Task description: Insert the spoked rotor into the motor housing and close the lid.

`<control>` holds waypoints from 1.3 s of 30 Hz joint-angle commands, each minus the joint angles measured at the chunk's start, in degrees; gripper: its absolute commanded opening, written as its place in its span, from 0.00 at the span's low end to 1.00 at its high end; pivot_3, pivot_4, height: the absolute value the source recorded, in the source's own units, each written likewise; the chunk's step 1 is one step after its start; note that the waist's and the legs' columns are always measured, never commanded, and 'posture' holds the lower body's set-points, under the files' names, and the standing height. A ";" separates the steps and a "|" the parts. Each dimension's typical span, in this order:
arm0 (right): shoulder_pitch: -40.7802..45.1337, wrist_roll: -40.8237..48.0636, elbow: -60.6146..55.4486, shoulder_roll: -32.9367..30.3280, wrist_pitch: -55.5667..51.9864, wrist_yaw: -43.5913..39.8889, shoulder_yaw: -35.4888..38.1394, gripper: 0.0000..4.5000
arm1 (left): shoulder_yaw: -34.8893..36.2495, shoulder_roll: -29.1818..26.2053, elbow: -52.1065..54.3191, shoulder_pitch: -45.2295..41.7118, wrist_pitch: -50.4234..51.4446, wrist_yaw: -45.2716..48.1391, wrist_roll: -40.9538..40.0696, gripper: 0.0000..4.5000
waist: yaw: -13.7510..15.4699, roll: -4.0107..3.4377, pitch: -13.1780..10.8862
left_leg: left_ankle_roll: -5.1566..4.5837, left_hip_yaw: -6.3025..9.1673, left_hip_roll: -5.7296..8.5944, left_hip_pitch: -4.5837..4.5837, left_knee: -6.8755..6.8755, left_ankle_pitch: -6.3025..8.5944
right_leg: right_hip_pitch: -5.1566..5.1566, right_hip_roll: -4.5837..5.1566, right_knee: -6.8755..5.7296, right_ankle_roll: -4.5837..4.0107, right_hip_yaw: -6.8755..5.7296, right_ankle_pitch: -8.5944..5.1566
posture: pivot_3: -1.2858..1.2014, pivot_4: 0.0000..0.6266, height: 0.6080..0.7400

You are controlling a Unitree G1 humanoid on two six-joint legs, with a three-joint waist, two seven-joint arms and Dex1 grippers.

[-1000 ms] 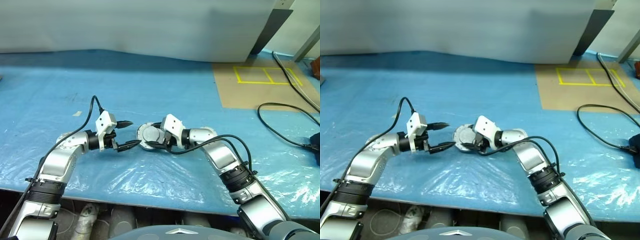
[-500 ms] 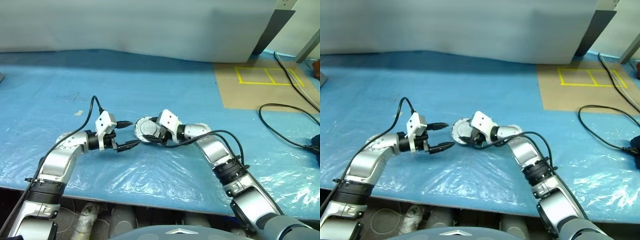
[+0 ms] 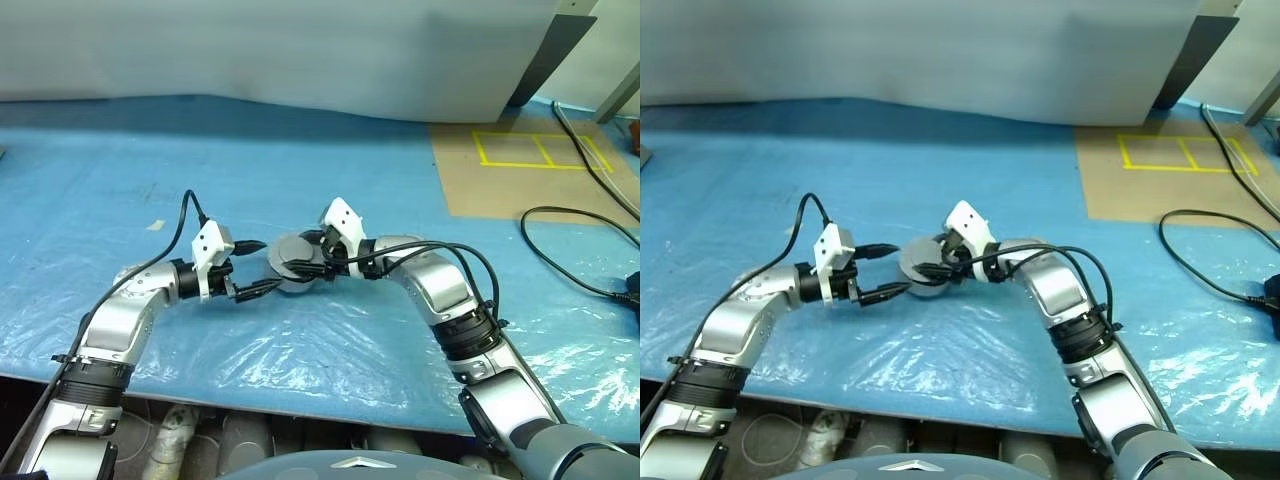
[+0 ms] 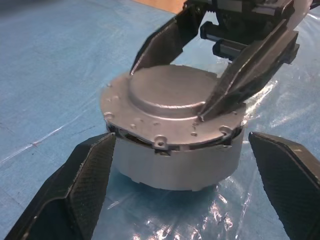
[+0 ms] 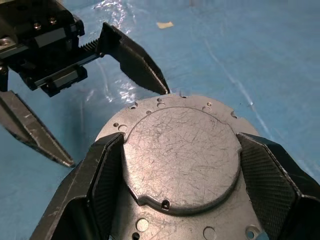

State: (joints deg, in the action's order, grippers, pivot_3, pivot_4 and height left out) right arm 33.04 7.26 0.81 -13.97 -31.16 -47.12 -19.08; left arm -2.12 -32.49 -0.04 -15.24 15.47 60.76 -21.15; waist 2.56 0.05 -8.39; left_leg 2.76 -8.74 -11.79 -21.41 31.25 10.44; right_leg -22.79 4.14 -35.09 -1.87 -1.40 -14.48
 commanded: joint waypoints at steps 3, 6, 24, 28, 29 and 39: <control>0.03 -1.18 -3.03 0.33 4.94 0.17 -1.81 0.71 | -0.04 0.02 0.16 -0.90 -0.93 0.25 0.09 1.00 | 0.01 0.02 -0.01 | 0.00 0.00 0.01 0.00 0.01 0.00 | 0.01 0.00 -0.01 0.01 0.01 0.00 | 0.52 0.24 1.00; -1.06 -2.32 0.01 0.19 5.68 0.65 -2.39 0.71 | -0.10 0.06 0.01 -1.04 -0.91 0.19 0.04 1.00 | 0.02 0.03 -0.02 | 0.00 0.01 0.01 0.00 0.02 0.00 | 0.01 0.00 -0.02 0.01 0.01 0.01 | 0.52 0.24 1.00; -3.49 -4.71 4.95 0.03 8.33 0.74 -4.74 0.71 | 3.55 -5.36 0.66 0.37 0.96 4.66 -3.02 1.00 | 0.03 0.05 -0.03 | 0.00 0.07 0.00 0.09 0.32 0.00 | 0.06 0.02 -0.41 -0.01 0.04 -0.01 | 0.52 0.24 1.00; -3.53 -5.29 5.47 0.06 8.98 0.81 -5.05 0.71 | 2.72 -7.27 0.82 1.08 0.03 6.44 -2.05 1.00 | 0.02 0.05 -0.03 | 0.00 0.06 0.00 0.16 0.33 0.00 | 0.11 0.02 -0.41 -0.03 0.07 -0.02 | 0.52 0.24 1.00; -3.45 -5.15 5.51 0.14 8.87 0.75 -4.87 0.71 | 2.69 -7.22 0.74 0.99 -0.15 6.19 -1.85 1.00 | 0.03 0.05 -0.03 | 0.00 0.06 0.00 0.16 0.33 0.00 | 0.11 0.02 -0.41 -0.03 0.07 -0.02 | 0.52 0.24 1.00; -4.00 -5.88 6.31 -0.57 9.48 0.67 -4.98 0.71 | 1.08 -4.97 1.15 -0.20 -0.03 4.13 -0.76 1.00 | 0.07 0.05 -0.03 | 0.00 0.06 0.00 0.16 0.35 0.00 | 0.12 0.03 -0.42 -0.09 0.08 -0.05 | 0.52 0.24 1.00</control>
State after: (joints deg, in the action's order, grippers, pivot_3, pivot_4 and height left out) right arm 30.18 2.30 6.27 -13.86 -21.49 -46.16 -23.40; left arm -0.91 -37.63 -0.62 -14.44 16.05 65.35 -21.95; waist 2.64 0.10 -8.42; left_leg 2.76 -8.68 -11.78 -21.24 31.60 10.45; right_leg -22.66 4.16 -35.52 -1.96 -1.33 -14.53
